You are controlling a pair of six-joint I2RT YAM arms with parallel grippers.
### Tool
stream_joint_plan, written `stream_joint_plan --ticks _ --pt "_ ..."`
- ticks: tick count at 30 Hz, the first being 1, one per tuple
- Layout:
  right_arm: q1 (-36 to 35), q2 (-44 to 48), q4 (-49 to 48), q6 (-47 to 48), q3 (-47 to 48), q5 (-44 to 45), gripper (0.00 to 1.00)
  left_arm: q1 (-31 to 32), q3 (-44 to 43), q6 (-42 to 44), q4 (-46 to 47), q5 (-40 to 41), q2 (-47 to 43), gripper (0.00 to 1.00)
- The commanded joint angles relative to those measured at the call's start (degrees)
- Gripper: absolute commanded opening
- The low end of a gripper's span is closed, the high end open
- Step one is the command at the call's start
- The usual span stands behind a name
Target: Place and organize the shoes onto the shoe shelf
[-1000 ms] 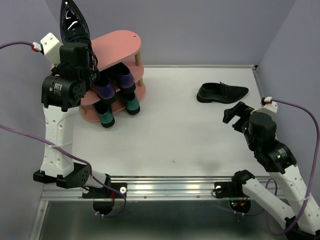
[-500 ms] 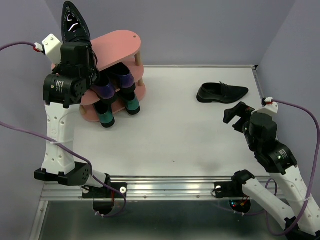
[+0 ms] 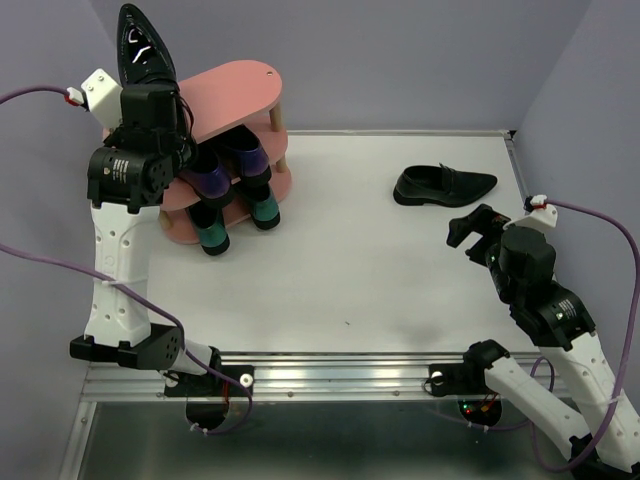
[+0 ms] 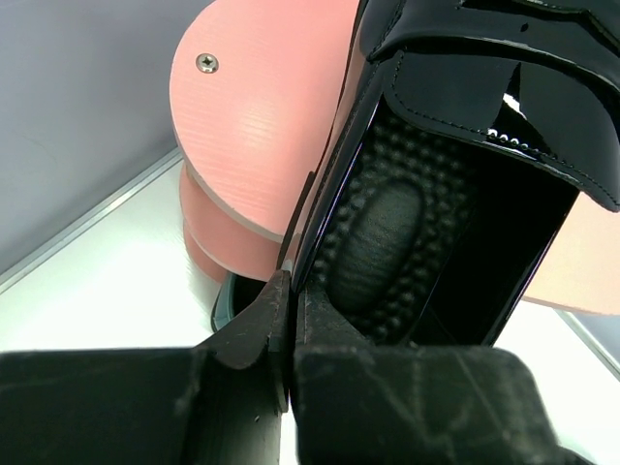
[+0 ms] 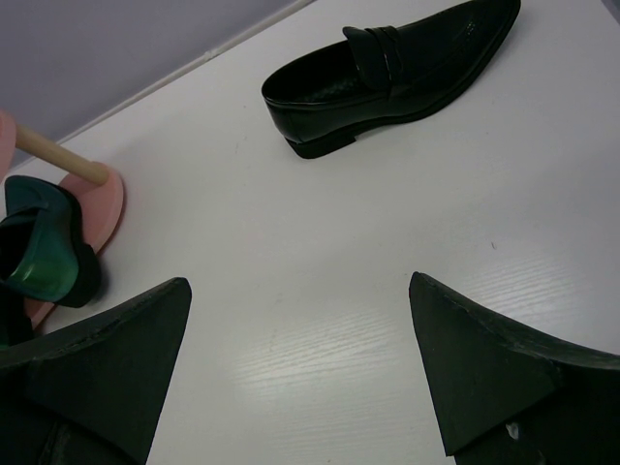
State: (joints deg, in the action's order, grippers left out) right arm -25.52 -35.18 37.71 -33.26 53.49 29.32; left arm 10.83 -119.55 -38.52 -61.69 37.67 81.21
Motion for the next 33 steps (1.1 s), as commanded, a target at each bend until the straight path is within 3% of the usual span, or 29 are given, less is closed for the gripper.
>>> stream_joint_plan --ticks 1,3,10,16,25,28,33 --pt "0.38 0.37 -1.33 0.21 -0.06 0.56 1.00 -0.72 -0.77 -1.47 9.04 1.71 -1.67 0.14" --pt "0.38 0.46 -1.41 0.21 -0.06 0.47 1.00 -0.72 -0.77 -1.38 9.31 1.18 -1.49 0.18" --pt "0.38 0.29 -1.41 0.30 -0.06 0.65 1.00 -0.72 -1.04 -0.85 10.01 0.21 -1.49 0.49" --pt "0.38 0.29 -1.33 0.12 -0.06 0.65 1.00 -0.72 -1.13 0.38 11.59 -0.76 -2.19 0.63" --pt "0.38 -1.20 -1.33 0.30 0.21 0.21 1.00 -0.63 -4.02 5.38 15.19 -2.07 -5.18 0.73" --pt "0.38 -2.96 -1.33 0.56 0.47 -0.49 1.00 -0.55 -5.07 10.46 18.62 -6.37 -6.68 0.73" --pt "0.38 -8.58 -1.33 0.21 1.26 -1.90 1.00 7.86 -12.72 15.67 14.86 -3.85 -3.61 0.73"
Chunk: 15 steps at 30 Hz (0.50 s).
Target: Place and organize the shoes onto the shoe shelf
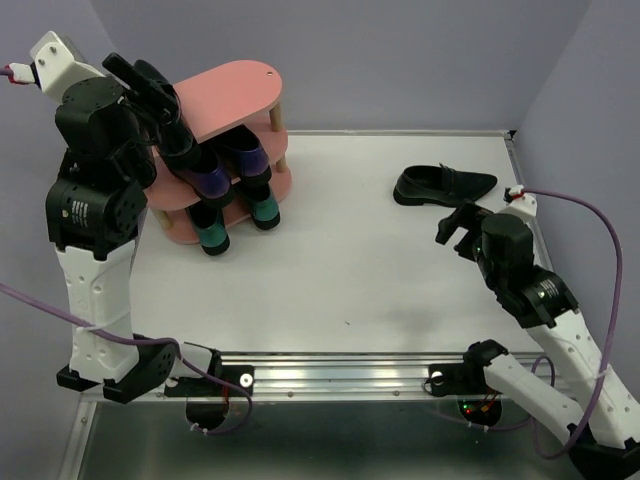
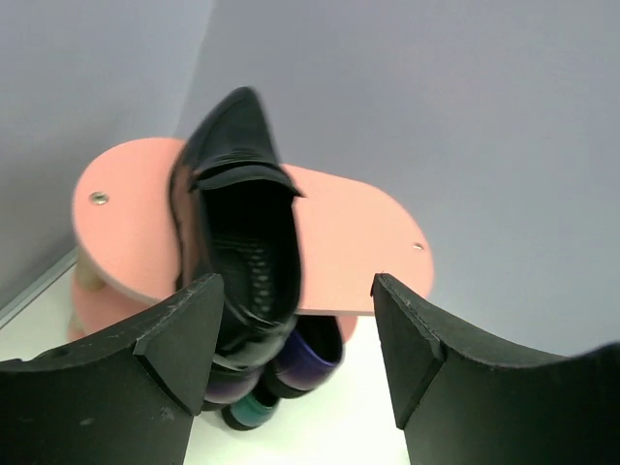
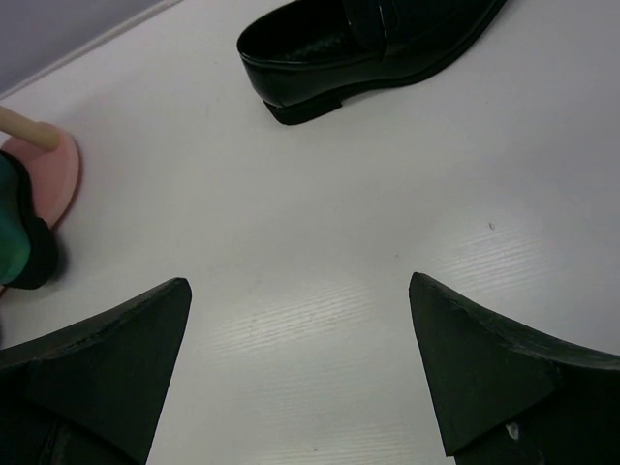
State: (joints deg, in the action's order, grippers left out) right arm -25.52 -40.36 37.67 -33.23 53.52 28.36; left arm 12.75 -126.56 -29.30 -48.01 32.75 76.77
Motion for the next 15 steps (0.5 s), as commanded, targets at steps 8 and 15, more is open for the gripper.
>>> stream_joint_plan --ticks 8,15 --pt "0.38 -18.77 -7.34 -2.97 5.89 -0.06 1.00 22.39 -7.56 8.82 -2.09 5.83 5.31 0.73" --pt "8.10 -28.63 -19.11 -8.86 6.78 -4.45 1.00 34.43 -1.86 9.35 1.51 5.93 5.23 0.73"
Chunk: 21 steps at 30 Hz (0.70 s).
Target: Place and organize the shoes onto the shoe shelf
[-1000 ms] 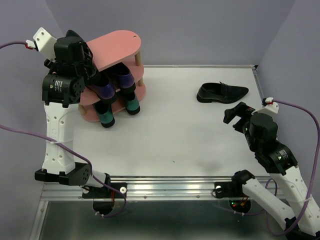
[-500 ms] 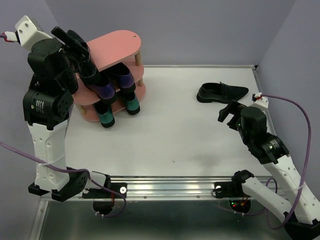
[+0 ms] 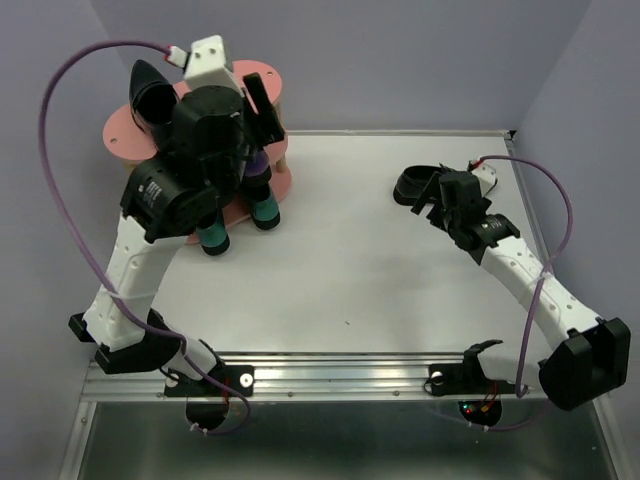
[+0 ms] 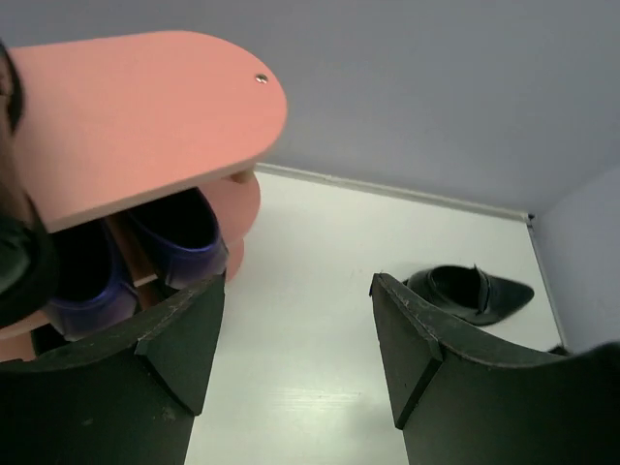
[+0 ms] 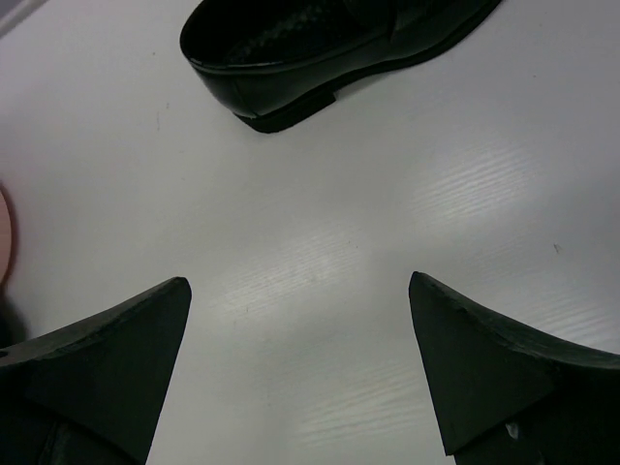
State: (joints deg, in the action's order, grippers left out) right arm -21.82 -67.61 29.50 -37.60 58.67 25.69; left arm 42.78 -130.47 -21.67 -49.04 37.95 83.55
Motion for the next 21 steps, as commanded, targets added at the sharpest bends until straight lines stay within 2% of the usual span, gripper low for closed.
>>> stream_joint_plan --ticks 1,6,13,21 --pt "5.90 -3.73 -11.91 -5.45 1.44 -3.87 1.00 5.54 4.50 1.81 3.32 0.11 -1.72 0.72" --pt "13.98 -13.76 -15.43 -12.31 4.86 -12.75 1.00 10.74 10.49 1.72 6.39 0.02 -2.86 0.72" --pt "15.94 -27.12 -17.19 -18.11 11.98 -15.06 1.00 10.92 22.26 -0.12 10.28 -2.80 -9.36 0.73" --pt "15.94 -36.35 -19.39 -24.09 16.12 -14.01 1.00 10.92 28.52 -3.46 10.10 -4.03 -14.90 0.73"
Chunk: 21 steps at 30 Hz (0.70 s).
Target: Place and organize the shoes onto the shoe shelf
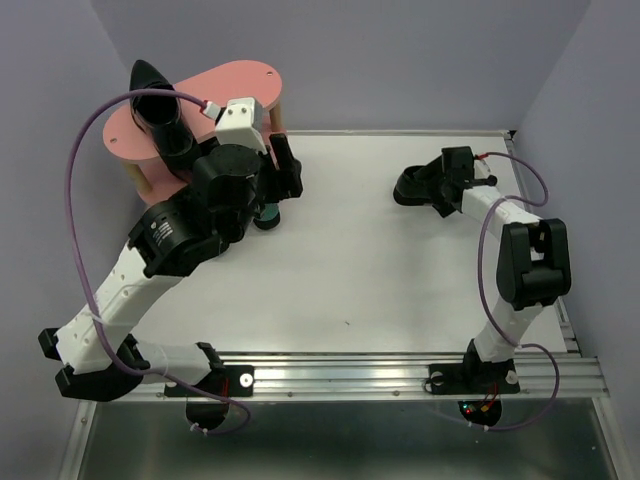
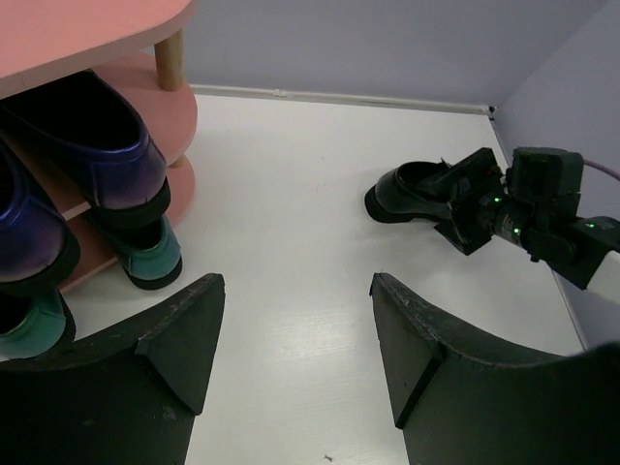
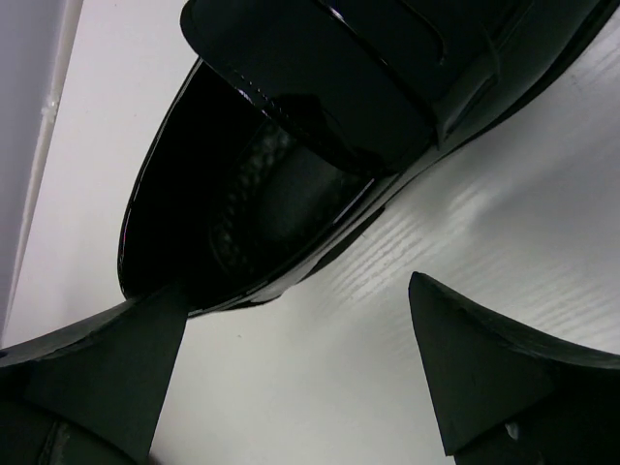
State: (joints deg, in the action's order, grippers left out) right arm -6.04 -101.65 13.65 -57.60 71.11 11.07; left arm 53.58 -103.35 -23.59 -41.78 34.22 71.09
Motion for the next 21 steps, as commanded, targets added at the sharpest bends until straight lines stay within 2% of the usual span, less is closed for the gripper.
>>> stream_joint_plan --ticks 1,3,7,8,9,10,14,16,21 --pt "0.15 -2.94 -3.54 -4.36 3.86 0.71 1.00 0.12 1.83 -1.89 2.84 -0.47 -2.71 0.73" --pt "0.15 -4.08 -3.54 -4.62 4.03 0.44 1.00 0.12 2.10 -1.98 2.58 -0.47 -3.24 0.73" --pt "0.15 -4.35 -3.98 -4.01 3.16 -0.35 0.84 0.12 2.45 -2.25 1.88 0.50 -3.50 0.73" --pt "0.15 -4.18 -4.16 -3.66 2.90 -0.26 0.71 0.12 2.45 -2.25 1.79 0.59 -3.41 0.73" --pt "0.15 -3.83 -4.16 -2.35 2.89 -0.17 0.63 0.12 2.54 -2.33 1.70 0.67 -3.24 0.73" --pt "0.15 -3.56 -4.16 -1.47 2.98 -0.17 0.46 0.12 2.63 -2.33 1.79 0.68 -3.24 0.73" --pt "0.15 -0.75 -4.16 4.50 2.98 -1.05 0.07 0.12 2.45 -2.68 1.53 0.76 -2.89 0.73" --pt "0.15 1.36 -3.02 9.42 3.16 -2.88 0.01 0.12 2.19 -3.12 1.09 0.68 -2.45 0.73" --pt "-3.08 5.75 2.85 22.41 3.33 -6.06 0.01 0.12 0.61 -4.53 -0.14 -1.25 0.62 0.73"
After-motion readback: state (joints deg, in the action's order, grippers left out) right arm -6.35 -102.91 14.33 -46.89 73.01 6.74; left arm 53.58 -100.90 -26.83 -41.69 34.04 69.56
